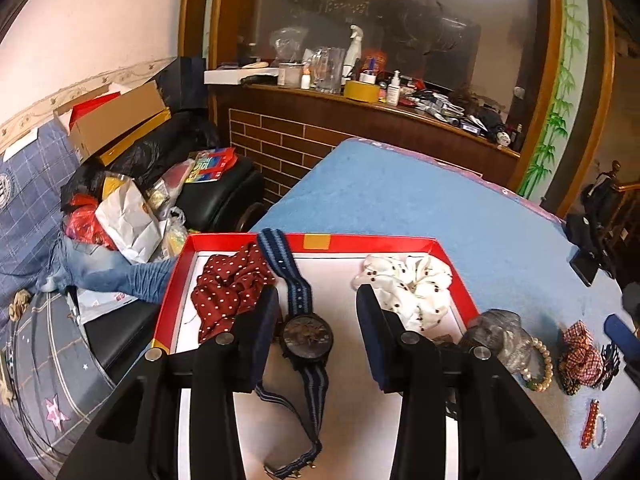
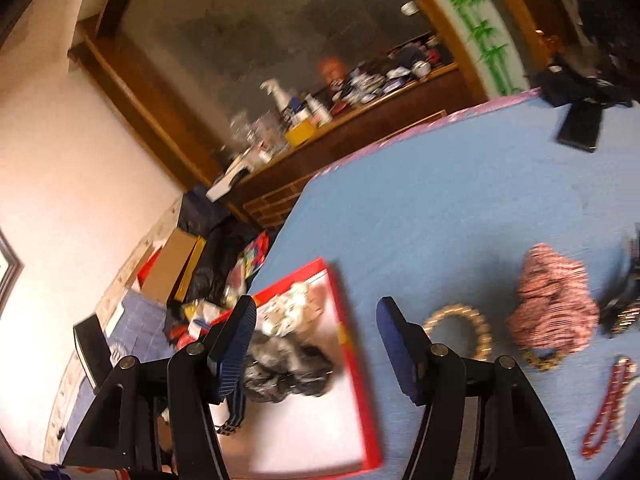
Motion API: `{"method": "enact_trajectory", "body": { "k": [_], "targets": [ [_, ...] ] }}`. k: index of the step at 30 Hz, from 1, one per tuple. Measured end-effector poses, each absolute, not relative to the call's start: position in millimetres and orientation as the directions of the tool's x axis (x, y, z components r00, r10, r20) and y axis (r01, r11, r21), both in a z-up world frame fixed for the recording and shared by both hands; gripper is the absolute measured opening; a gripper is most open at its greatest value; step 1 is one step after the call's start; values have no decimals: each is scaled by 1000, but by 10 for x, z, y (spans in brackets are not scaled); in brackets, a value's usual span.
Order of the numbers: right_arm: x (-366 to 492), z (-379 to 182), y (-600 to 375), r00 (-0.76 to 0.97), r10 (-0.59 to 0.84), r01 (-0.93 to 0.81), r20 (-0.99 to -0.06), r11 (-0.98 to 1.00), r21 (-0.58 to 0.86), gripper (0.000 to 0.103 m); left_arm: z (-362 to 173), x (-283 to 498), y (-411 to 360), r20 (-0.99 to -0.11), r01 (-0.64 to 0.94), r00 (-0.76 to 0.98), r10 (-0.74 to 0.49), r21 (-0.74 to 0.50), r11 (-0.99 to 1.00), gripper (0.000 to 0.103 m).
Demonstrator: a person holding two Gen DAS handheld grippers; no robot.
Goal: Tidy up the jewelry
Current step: 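Open both grippers and move them back toward the remaining jewelry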
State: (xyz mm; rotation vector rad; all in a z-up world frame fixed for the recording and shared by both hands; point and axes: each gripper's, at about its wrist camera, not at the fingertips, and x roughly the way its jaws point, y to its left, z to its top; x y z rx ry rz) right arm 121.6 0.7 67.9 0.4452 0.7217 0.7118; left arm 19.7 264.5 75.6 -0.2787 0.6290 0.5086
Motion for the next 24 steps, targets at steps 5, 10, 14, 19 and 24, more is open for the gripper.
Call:
{"method": "enact_trajectory", "body": {
  "k": [5,10,14,19,24],
  "targets": [
    [1214,718,-371,592,685,-385,-426,704,597,68,821,173,2520,-591,-500,722,360,-87,862,39],
    [1161,729,-771,666,616,-331,-422,750,572,68,920,150,2316,-549,-440,766,333,-71,895,39],
    [1177,658,-1159,714,552,-256,-432,779,572,68,1056,112,2039,-519,-401,792,322,-44,915,39],
    [1331,462,-1433,705,518,-166,-484,785,598,68,1181,141,1636,-555,-215,821,135,-81,973,43],
    [1347,439,-1512,697,539,-159,-472,759,631,68,1001,450,1092,-673,32,733,-100,-113,993,43]
  ]
}}
